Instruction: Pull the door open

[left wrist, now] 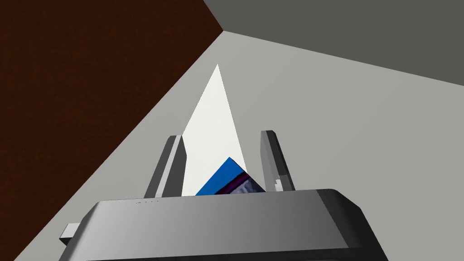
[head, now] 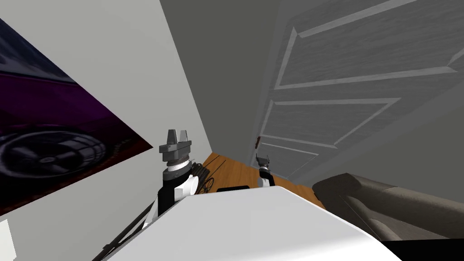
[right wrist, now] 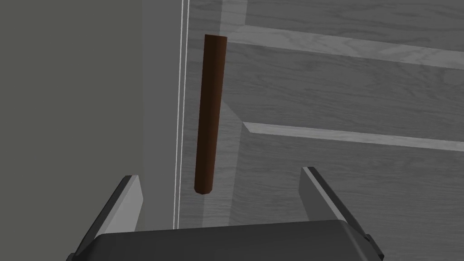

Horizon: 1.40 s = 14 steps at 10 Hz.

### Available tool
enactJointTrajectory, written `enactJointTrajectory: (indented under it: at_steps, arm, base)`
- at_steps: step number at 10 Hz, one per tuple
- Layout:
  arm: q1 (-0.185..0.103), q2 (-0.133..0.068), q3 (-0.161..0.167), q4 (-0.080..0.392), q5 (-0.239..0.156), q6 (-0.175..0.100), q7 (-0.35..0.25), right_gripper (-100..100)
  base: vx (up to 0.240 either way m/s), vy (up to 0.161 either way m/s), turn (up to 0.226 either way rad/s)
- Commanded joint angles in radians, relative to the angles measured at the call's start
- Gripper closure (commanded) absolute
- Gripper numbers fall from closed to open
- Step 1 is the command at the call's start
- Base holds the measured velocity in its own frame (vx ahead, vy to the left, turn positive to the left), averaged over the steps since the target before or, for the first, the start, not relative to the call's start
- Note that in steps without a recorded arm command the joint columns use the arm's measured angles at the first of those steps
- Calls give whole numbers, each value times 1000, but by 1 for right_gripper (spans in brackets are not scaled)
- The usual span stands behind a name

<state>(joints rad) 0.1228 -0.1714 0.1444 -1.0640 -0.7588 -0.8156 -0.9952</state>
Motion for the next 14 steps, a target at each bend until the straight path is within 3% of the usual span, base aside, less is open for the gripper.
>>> enactJointTrajectory:
  at_steps: [1, 9, 10, 11, 14]
  arm:
    - [-14, -4, 3, 37, -19, -11, -27, -100]
    - [-50, -12, 16, 160, -104, -47, -125, -100]
    - [-50, -10, 16, 155, -96, -45, -115, -100]
    - [-41, -41, 16, 170, -102, -53, -155, -100]
    - [-26, -83, 16, 188, -108, -61, -207, -100]
  base:
    - [116, -22, 56]
    - [92, -28, 55]
    - [48, -18, 15]
    - [150, 5, 63]
    - [200, 1, 47]
